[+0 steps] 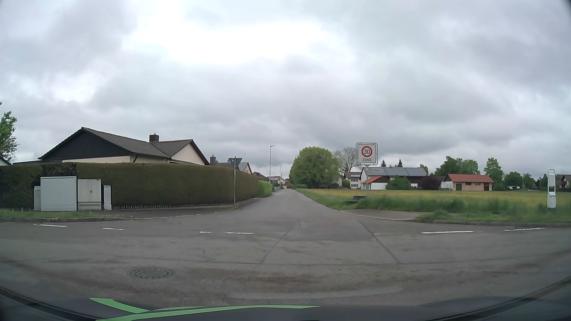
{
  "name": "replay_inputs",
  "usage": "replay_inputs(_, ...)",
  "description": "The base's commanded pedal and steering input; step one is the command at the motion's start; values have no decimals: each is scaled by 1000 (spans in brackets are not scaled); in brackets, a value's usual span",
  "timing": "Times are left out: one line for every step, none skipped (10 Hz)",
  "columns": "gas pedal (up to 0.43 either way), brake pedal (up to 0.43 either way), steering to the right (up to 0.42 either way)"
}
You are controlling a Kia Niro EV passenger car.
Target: Follow the waypoints while adhering to traffic rules and regulations
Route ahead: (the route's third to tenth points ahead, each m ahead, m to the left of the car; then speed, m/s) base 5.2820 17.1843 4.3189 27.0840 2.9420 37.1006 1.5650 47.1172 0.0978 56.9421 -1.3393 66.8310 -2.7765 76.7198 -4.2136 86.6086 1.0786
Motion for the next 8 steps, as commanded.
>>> replay_inputs(189,0,-246)
replay_inputs(197,0,-280)
replay_inputs(209,0,-321)
replay_inputs(220,0,-353)
replay_inputs(220,0,-401)
replay_inputs(220,0,-438)
replay_inputs(220,0,-461)
replay_inputs(220,0,-488)
